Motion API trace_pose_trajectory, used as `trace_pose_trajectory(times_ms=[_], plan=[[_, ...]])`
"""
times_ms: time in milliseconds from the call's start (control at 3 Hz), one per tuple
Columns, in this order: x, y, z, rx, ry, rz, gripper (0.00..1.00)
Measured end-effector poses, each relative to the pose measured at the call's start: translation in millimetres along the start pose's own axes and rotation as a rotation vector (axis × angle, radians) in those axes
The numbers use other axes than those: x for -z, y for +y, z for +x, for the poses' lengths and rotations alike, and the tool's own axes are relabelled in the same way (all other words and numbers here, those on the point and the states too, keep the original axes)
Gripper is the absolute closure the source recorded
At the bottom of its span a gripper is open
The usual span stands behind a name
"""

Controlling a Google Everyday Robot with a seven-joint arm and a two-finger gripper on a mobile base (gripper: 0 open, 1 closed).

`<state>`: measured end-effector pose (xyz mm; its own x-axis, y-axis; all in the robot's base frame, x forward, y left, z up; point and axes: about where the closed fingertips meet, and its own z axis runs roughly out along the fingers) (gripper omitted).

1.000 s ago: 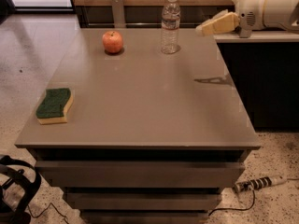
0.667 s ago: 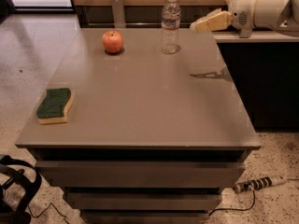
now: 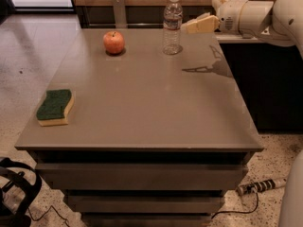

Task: Move water bottle near sponge

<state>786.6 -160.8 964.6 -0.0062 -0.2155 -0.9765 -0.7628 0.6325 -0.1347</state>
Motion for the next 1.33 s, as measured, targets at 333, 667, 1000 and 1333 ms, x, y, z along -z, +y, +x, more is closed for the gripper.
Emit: trace_pose_trajectory(times_ms=[333,667,1000,1333], plan=[[-10.6,0.8,3.3,-0.011,-0.003,-0.017,0.0],[-37.6,-0.6,10.4,-0.046,-0.015,-0.046,0.0],[-54.2,-3.2,17.5,-0.073,-0.03,-0.059,0.0],[-66.8,-5.8,23.0,-0.092,-0.044,-0.07,0.0]])
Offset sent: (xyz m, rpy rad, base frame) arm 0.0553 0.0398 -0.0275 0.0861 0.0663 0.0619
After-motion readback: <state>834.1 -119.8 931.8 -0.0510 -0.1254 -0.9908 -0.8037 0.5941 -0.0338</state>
